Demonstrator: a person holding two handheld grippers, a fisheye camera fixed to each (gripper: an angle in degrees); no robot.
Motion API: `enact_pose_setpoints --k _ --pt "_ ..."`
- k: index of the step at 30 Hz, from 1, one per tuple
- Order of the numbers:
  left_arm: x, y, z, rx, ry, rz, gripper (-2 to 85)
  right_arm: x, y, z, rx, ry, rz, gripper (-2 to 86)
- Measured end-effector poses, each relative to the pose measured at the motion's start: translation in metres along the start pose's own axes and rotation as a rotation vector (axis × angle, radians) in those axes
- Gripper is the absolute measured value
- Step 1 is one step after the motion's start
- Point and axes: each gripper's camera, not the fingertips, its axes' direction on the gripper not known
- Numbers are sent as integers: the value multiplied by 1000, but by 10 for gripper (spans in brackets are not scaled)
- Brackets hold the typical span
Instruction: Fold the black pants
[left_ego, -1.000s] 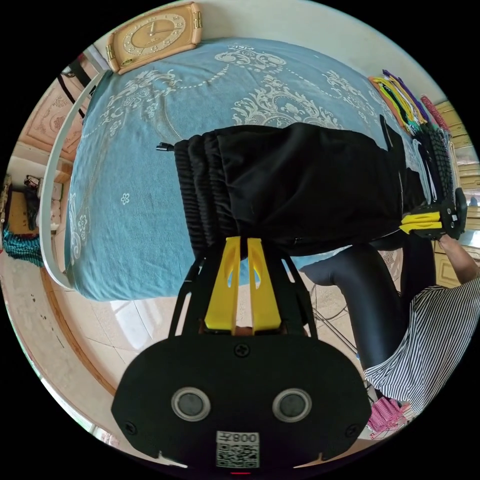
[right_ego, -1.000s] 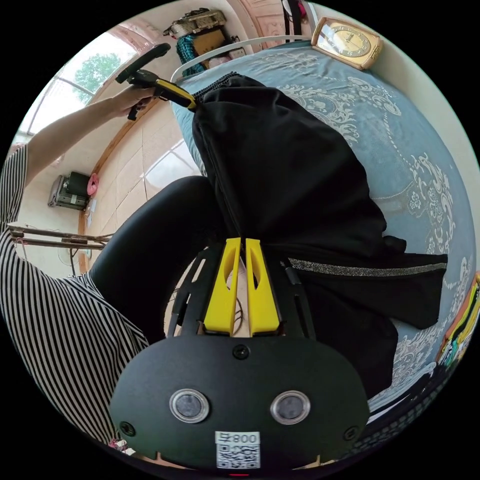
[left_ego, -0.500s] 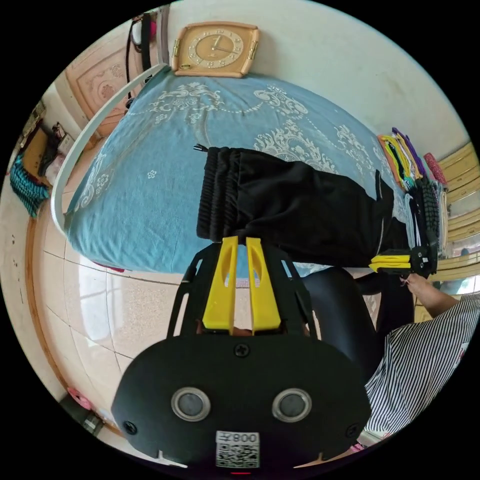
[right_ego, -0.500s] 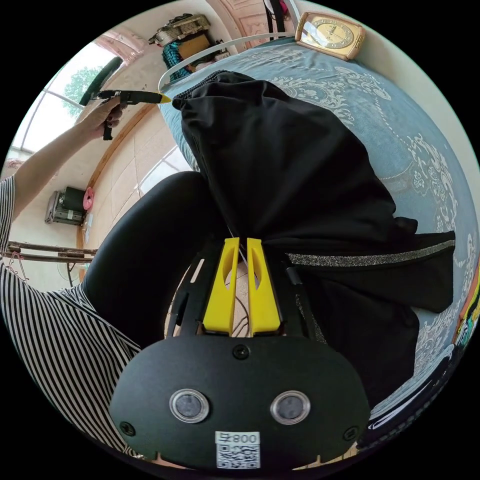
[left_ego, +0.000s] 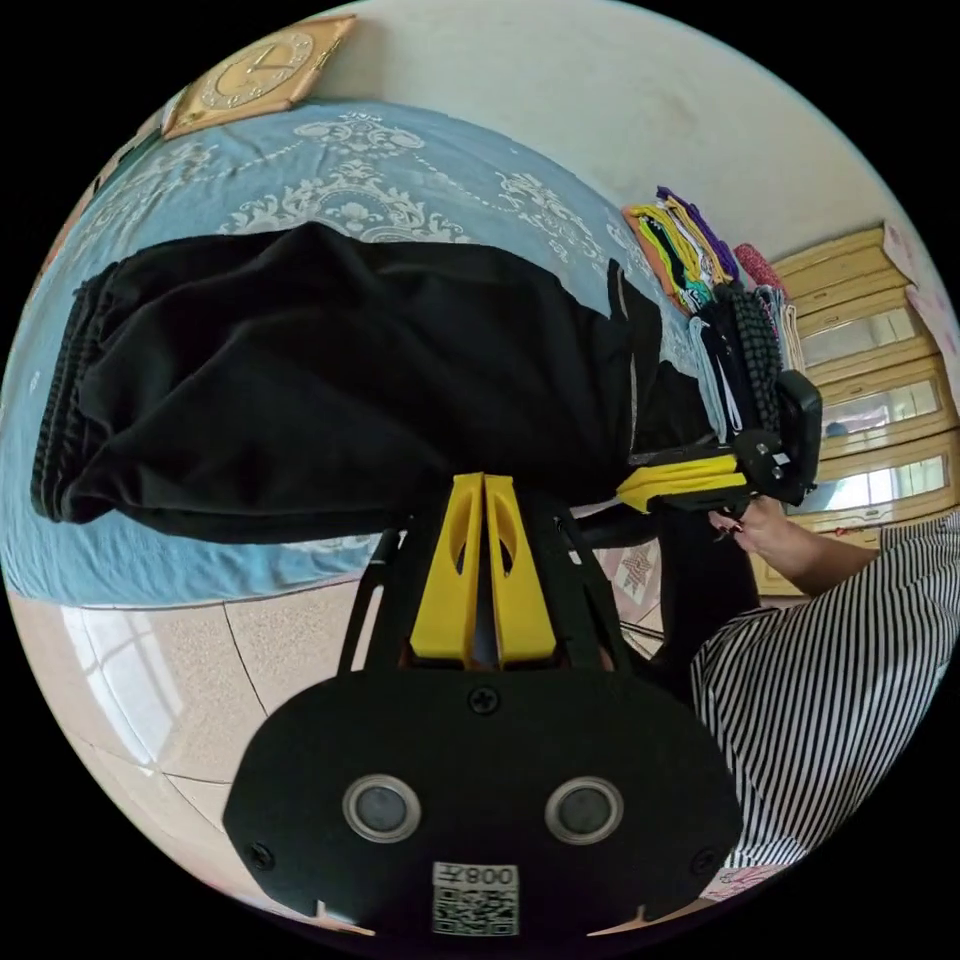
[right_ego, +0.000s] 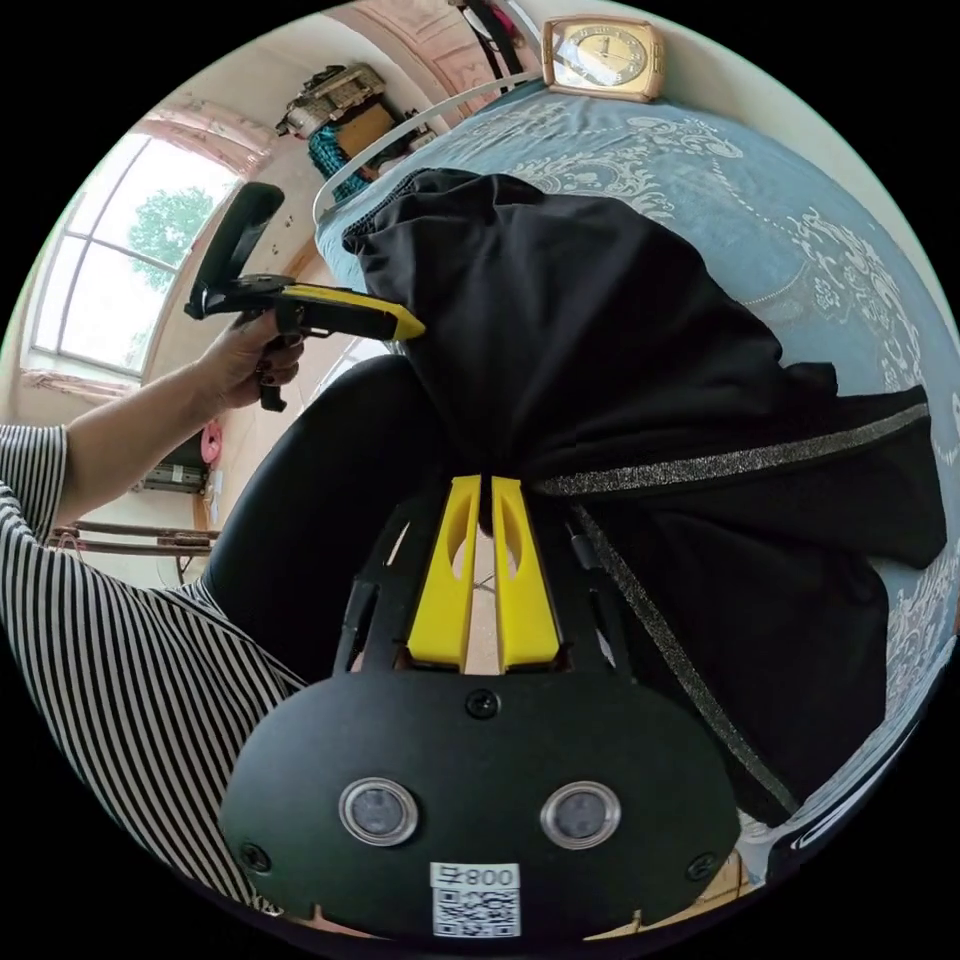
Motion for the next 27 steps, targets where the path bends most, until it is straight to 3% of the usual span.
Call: enact_pose_setpoints --k 3,7,14,18,27 --pt "23 4 -18 59 -19 -12 7 27 20 -7 2 -16 100 15" --pt "96 -20 -22 111 67 131 20 75 39 -40 112 30 235 22" --pt "216 -92 39 -6 135 307 32 212 16 -93 228 217 534 60" --pt "271 -112 66 -96 57 354 37 270 -1 -91 182 298 640 81" --pt "360 -144 84 -142 28 373 38 336 -6 -50 120 263 757 85"
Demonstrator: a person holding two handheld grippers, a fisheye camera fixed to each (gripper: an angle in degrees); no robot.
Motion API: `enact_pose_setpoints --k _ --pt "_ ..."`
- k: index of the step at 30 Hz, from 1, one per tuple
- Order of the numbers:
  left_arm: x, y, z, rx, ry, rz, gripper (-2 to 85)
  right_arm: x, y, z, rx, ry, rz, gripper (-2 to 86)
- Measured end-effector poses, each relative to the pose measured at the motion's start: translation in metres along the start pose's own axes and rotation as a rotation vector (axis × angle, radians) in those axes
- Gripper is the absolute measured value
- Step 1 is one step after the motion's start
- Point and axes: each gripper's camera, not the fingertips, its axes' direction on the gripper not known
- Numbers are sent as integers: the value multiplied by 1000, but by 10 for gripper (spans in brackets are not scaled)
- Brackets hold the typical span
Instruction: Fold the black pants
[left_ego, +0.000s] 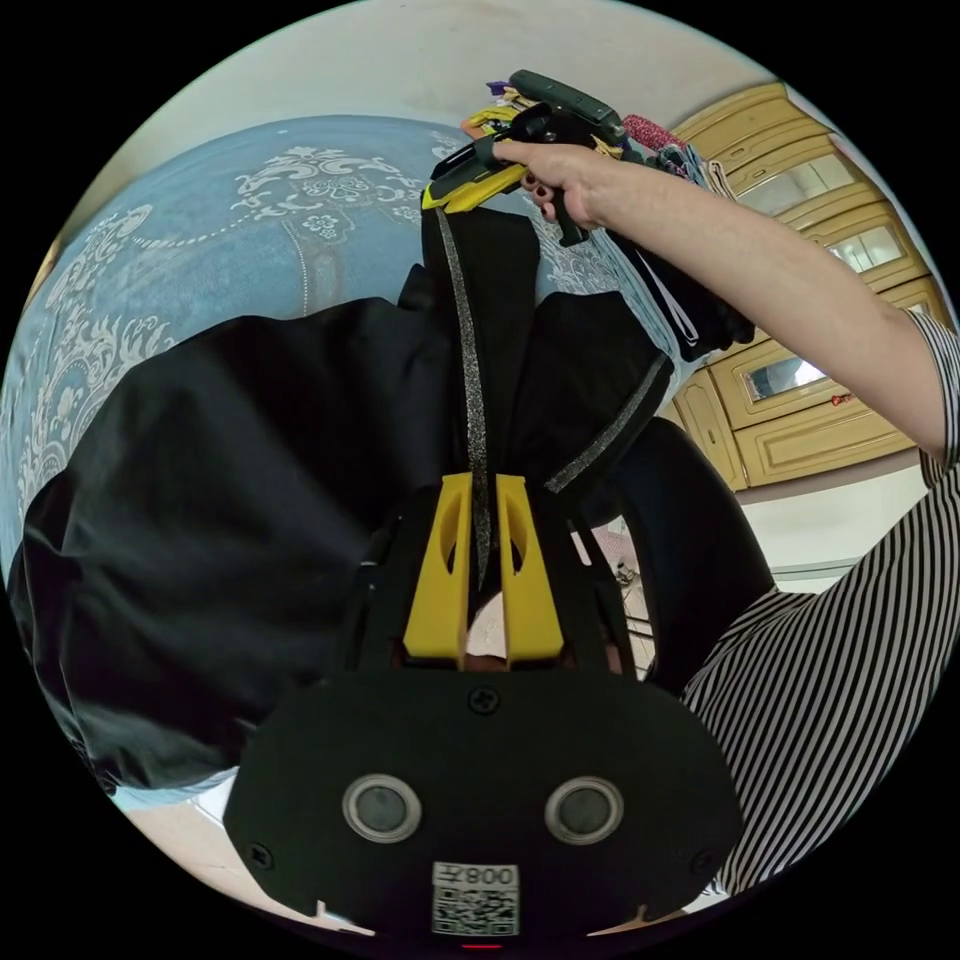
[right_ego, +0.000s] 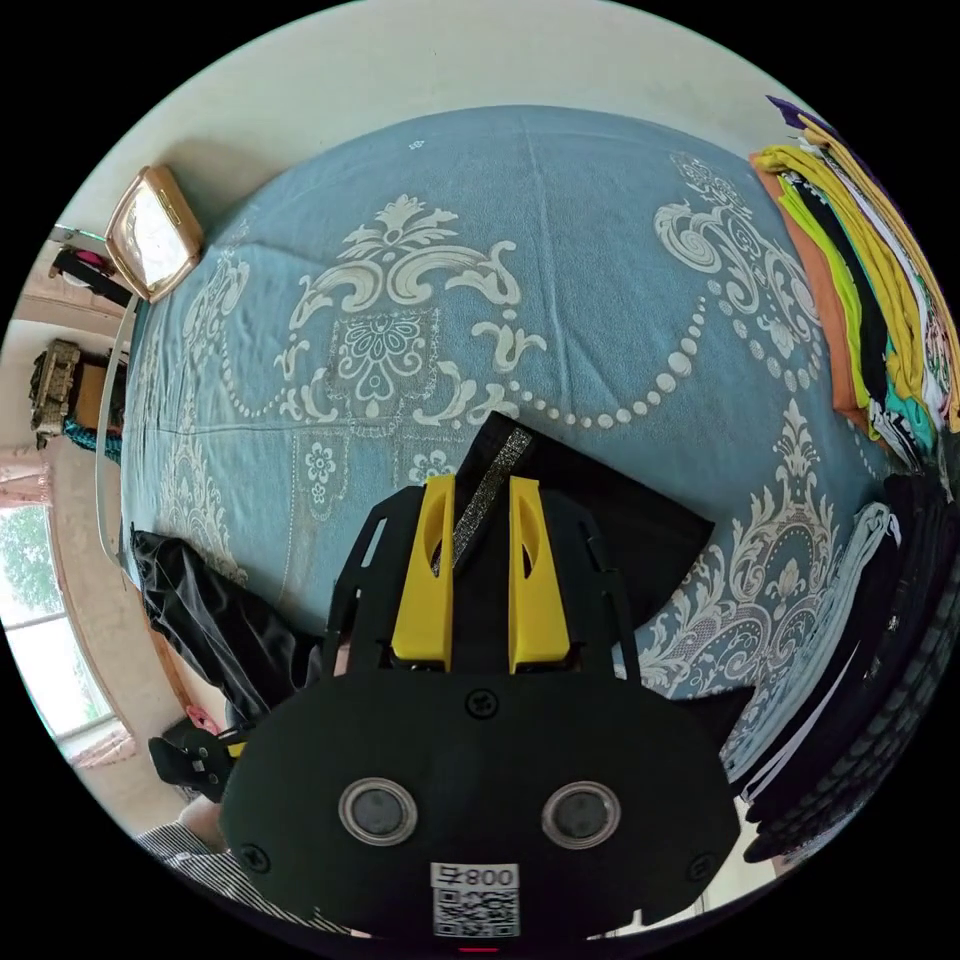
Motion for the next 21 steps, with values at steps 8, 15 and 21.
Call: enact_pose_setpoints --k 8,15,21 --pt "49 -54 -8 10 21 -2 28 20 4 34 -30 110 -25 71" --pt "102 -103 -35 57 16 -23 20 73 33 41 21 -28 -21 20" --pt "160 -147 -77 152 1 18 17 146 98 -10 251 -301 -24 14"
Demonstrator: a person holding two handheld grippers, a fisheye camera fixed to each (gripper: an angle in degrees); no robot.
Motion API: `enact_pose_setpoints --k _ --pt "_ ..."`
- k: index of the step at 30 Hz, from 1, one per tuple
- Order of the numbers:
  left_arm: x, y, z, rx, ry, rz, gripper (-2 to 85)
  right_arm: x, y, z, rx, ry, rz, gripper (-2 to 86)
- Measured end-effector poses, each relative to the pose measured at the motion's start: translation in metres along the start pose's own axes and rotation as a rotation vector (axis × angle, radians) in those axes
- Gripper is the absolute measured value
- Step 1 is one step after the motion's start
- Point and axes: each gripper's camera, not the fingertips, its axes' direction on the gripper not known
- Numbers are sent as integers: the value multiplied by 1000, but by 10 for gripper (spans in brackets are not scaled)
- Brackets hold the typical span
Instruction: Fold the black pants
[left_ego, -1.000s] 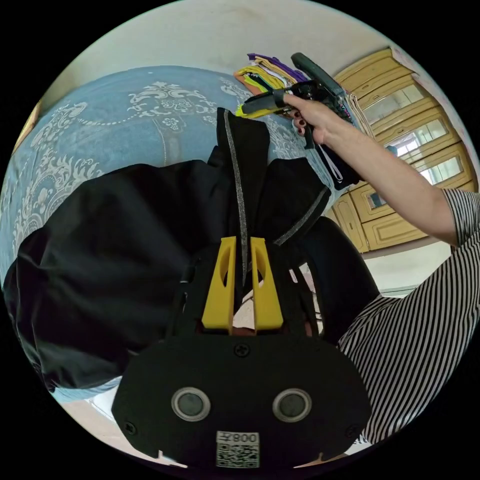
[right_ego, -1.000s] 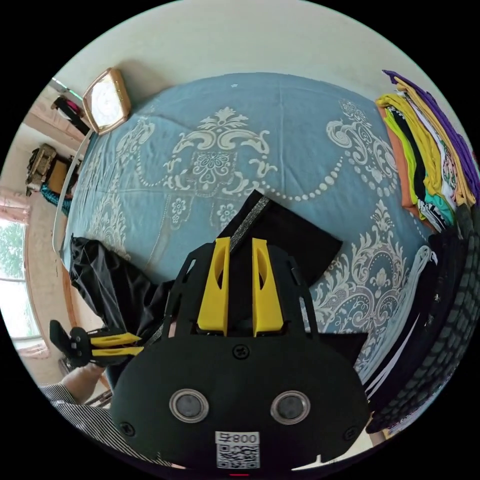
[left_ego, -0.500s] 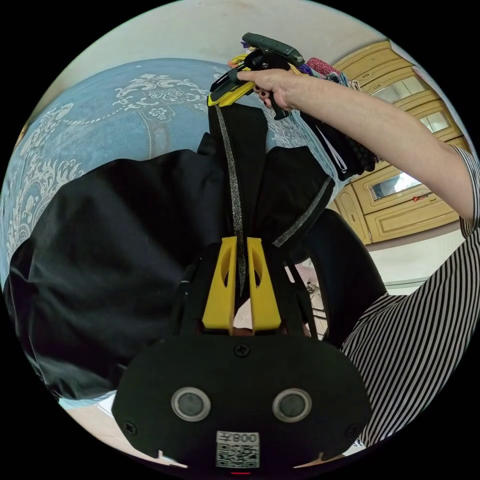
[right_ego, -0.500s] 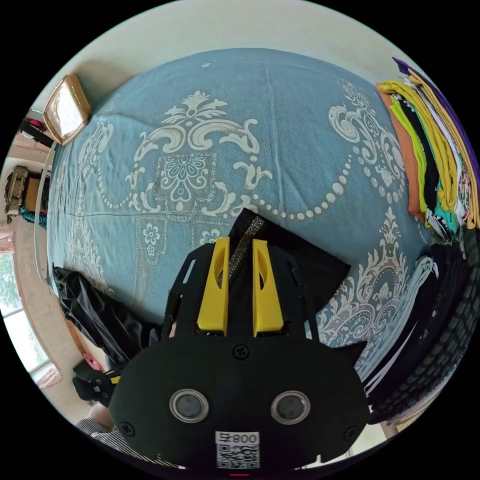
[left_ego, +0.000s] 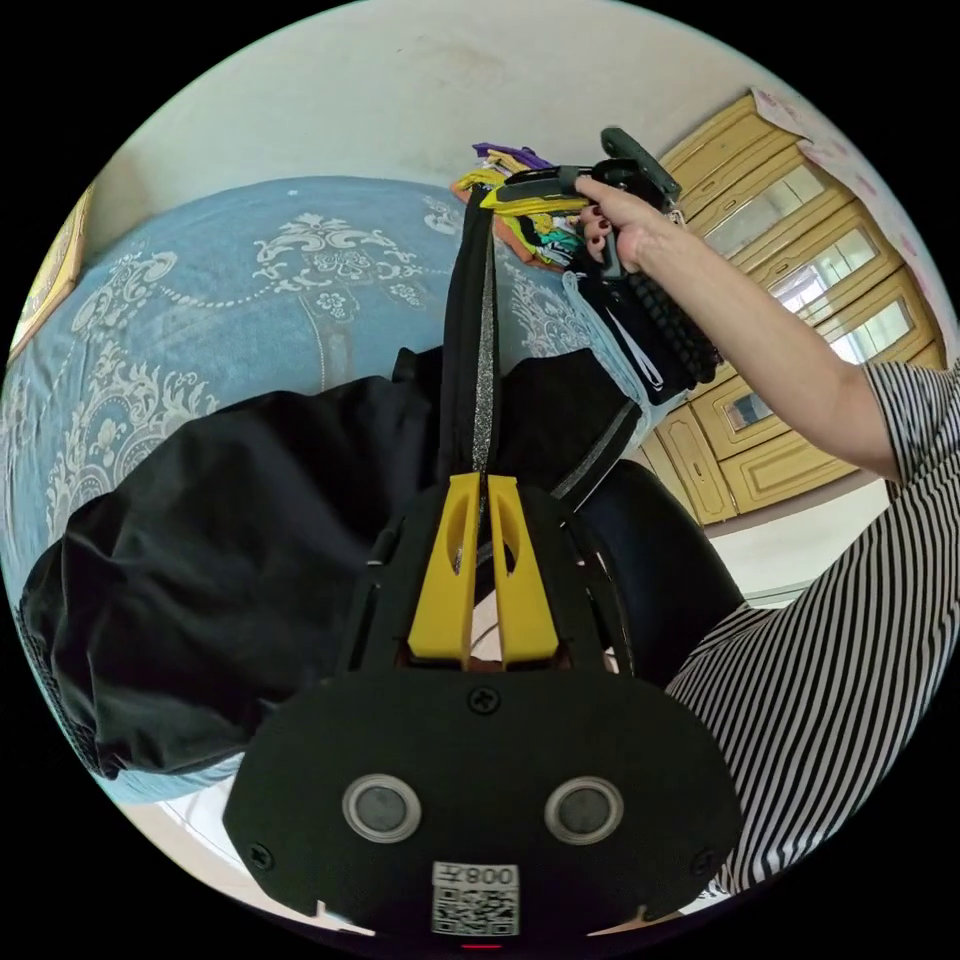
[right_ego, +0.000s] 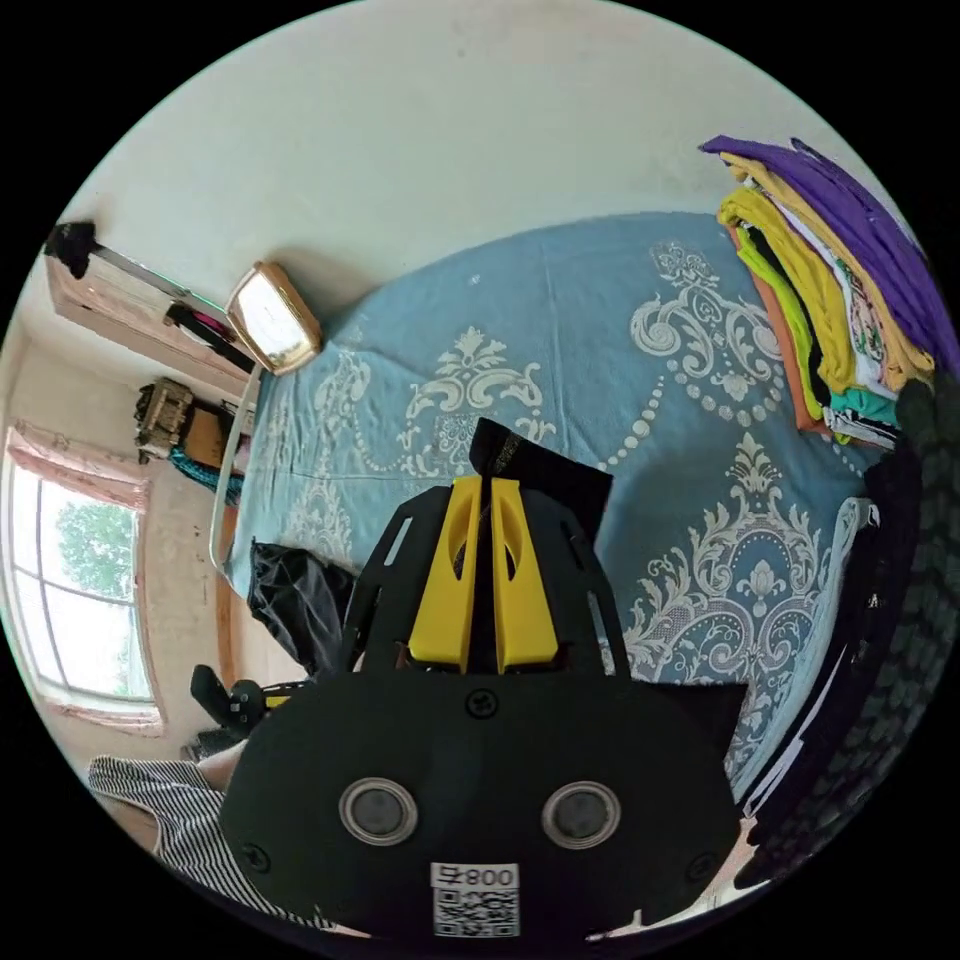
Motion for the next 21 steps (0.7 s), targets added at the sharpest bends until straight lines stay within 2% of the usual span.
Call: enact_pose_setpoints --k 6,10,13,17,21 --pt "71 -55 -13 -9 -37 130 15 61 108 -75 190 -60 6 13" --pt "113 -86 31 -193 -22 203 11 121 192 -67 190 -21 118 14" --pt "132 -104 69 -361 -48 197 12 184 259 -31 120 -22 289 14" --pt "164 -139 64 -343 -42 194 19 252 332 2 120 -136 463 14" --pt "200 -216 61 -268 8 225 41 282 362 14 153 -183 461 13"
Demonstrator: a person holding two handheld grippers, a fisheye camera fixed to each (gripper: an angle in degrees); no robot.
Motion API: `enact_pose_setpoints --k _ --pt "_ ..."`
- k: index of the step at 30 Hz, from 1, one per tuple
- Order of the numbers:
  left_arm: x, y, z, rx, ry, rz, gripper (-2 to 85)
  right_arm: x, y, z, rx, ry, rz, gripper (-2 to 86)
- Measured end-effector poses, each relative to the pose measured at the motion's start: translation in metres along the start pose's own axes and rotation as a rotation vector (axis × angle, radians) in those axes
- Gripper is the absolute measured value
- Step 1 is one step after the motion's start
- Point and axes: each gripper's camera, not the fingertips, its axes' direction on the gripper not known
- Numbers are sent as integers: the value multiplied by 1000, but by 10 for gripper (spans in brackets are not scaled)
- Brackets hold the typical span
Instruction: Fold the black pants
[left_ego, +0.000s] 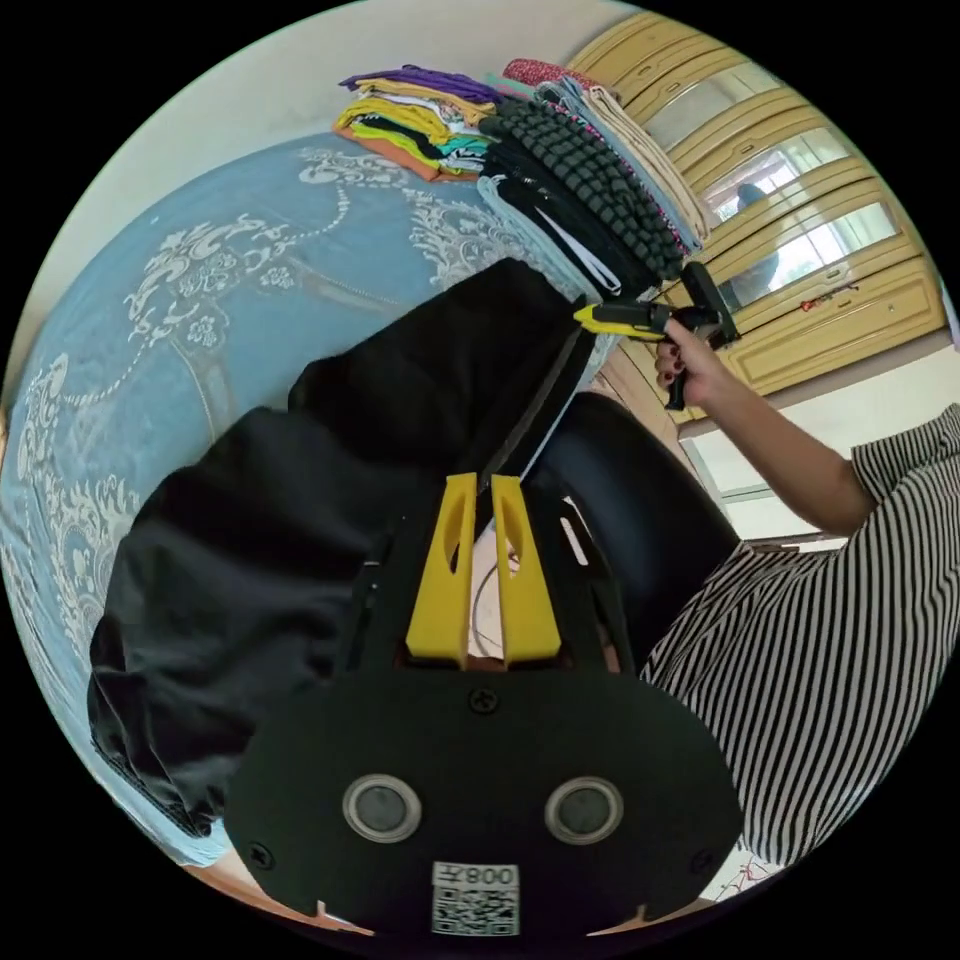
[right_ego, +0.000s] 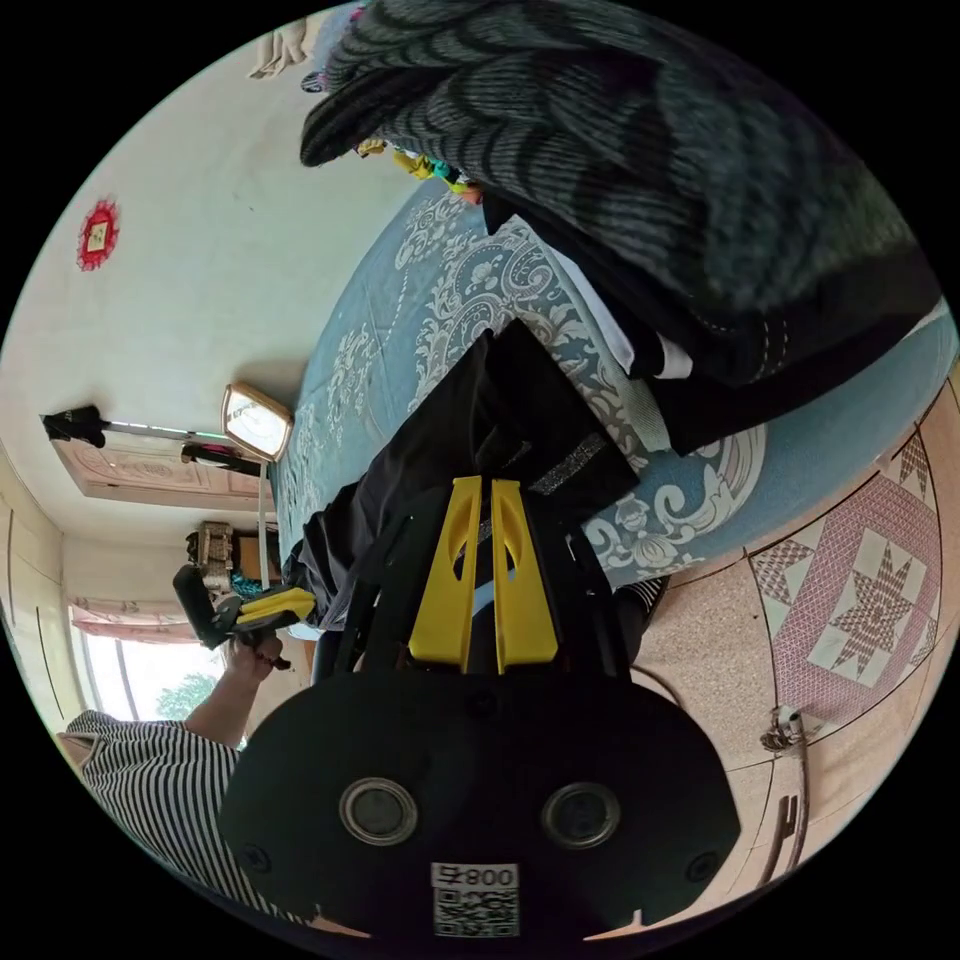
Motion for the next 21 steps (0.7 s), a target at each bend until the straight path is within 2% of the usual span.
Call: enact_pose_setpoints --k 5,10,16,21 --pt "24 -140 11 36 39 93 65 41 15 5 9 -54 20 13" --pt "50 -287 67 -88 1 155 69 74 30 12 -13 -85 17 13" --pt "64 -373 105 -168 -44 162 50 104 42 19 -22 -123 4 13" --pt "69 -396 107 -179 -42 172 24 126 50 23 -26 -182 -2 13"
